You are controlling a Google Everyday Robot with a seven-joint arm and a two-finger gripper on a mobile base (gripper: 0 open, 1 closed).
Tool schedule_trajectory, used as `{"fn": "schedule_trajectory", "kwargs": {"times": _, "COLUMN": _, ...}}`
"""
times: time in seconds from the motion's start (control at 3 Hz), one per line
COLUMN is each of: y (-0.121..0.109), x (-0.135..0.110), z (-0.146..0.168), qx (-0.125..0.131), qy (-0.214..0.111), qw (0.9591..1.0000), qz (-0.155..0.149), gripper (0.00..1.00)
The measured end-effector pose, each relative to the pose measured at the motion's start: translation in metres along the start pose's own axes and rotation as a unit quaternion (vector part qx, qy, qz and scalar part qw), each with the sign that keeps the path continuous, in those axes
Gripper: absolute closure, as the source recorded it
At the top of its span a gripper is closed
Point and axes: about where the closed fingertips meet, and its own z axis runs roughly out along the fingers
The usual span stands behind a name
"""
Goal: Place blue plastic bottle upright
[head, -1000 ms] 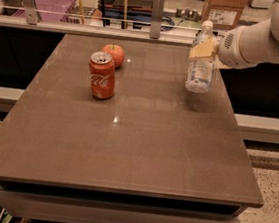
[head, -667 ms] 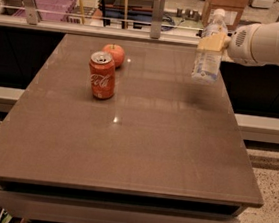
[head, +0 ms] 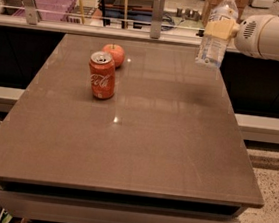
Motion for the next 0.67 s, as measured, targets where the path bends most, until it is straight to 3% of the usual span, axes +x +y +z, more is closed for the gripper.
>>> {"fn": "schedule_trajectory", "kwargs": {"times": 0.67, "y": 0.028, "x": -0.011, "z": 0.001, "qx": -0.006, "qy": -0.068, "qw": 0.9973, "qz": -0.026, "gripper": 1.0}}
